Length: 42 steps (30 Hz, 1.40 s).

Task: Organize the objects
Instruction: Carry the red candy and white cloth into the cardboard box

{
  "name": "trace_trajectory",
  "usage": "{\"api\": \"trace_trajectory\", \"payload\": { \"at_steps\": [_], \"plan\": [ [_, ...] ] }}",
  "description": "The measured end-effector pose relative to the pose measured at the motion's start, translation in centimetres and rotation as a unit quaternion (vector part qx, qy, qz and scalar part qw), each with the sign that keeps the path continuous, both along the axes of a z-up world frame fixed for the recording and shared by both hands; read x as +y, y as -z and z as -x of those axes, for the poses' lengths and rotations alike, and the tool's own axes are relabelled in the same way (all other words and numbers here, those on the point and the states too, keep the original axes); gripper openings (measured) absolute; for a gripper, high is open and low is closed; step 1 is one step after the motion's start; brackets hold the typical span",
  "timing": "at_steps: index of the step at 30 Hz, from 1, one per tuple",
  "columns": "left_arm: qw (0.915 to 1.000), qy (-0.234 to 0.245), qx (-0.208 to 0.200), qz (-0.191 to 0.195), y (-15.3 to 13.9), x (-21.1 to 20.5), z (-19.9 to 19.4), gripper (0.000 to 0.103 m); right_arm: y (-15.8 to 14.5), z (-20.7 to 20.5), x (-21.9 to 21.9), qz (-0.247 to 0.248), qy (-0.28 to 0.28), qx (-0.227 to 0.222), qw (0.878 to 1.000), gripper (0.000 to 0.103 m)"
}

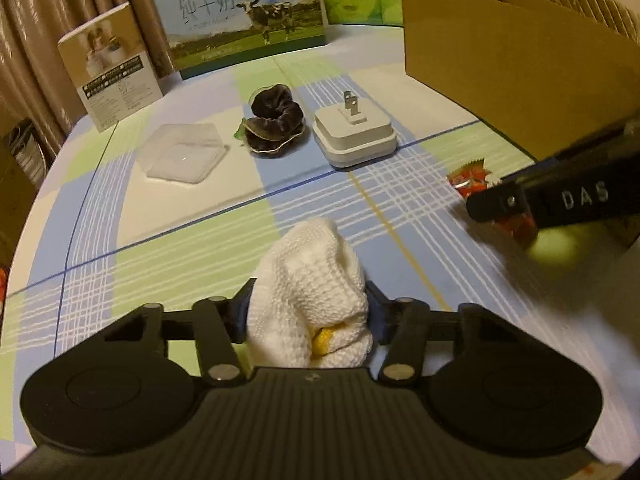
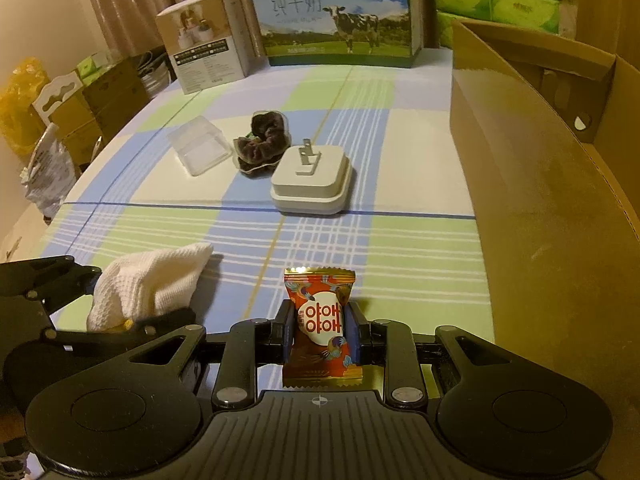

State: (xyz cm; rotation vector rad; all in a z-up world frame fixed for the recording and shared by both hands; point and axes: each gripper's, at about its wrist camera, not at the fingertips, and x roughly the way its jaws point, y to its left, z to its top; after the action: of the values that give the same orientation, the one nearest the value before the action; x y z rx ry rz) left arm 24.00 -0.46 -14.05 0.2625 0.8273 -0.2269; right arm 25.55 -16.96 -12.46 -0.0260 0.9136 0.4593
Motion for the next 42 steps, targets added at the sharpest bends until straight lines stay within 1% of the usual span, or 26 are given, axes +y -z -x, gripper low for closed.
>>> {"api": "trace_trajectory", "payload": {
  "at_steps": [2, 4, 9, 13, 18, 21, 26, 29, 33, 38, 42],
  "plan": [
    [0.9997, -0.012, 0.003, 0.020, -0.3, 0.5, 0.0, 0.038, -0.1, 0.2, 0.1, 0.001, -0.003, -0.005, 1.000, 0.023],
    [0.9992, -0.021, 0.004, 0.033, -0.7, 0.9, 0.1, 0.036, -0.3, 0.4, 0.1, 0.001, -0.005, -0.009, 1.000, 0.023],
    [0.9972, -0.042, 0.010, 0.061, -2.1, 1.3, 0.6, 0.036, -1.1, 1.5, 0.5, 0.003, -0.017, -0.021, 1.000, 0.023],
    [0.9950, -0.056, 0.007, 0.082, -4.3, 1.1, 2.1, 0.036, -2.8, 3.5, 0.0, -0.011, -0.013, -0.033, 0.999, 0.023],
    [0.9914, -0.072, -0.009, 0.109, -8.0, 0.7, 5.0, 0.036, -5.2, 6.4, -1.4, -0.036, 0.009, -0.030, 0.999, 0.023],
    [0.9892, -0.081, -0.014, 0.122, -9.8, 0.3, 6.8, 0.036, -7.1, 8.2, -2.1, -0.044, 0.010, -0.036, 0.998, 0.023],
    [0.9884, -0.082, -0.022, 0.126, -12.2, -1.2, 9.8, 0.036, -10.3, 10.9, -3.3, -0.037, 0.008, -0.064, 0.997, 0.023],
    [0.9882, -0.078, -0.028, 0.129, -13.5, -2.2, 11.4, 0.036, -11.6, 12.3, -4.2, -0.037, 0.010, -0.073, 0.997, 0.023],
    [0.9883, -0.070, -0.033, 0.132, -14.7, -3.6, 13.2, 0.036, -12.9, 14.0, -5.5, -0.038, 0.016, -0.079, 0.996, 0.023],
    [0.9874, -0.067, -0.035, 0.139, -15.6, -4.6, 14.8, 0.036, -13.9, 15.6, -6.9, -0.042, 0.027, -0.087, 0.995, 0.023],
    [0.9892, -0.056, -0.034, 0.131, -16.0, -5.5, 15.8, 0.036, -14.6, 16.5, -7.8, -0.046, 0.032, -0.092, 0.994, 0.023]
  ]
}}
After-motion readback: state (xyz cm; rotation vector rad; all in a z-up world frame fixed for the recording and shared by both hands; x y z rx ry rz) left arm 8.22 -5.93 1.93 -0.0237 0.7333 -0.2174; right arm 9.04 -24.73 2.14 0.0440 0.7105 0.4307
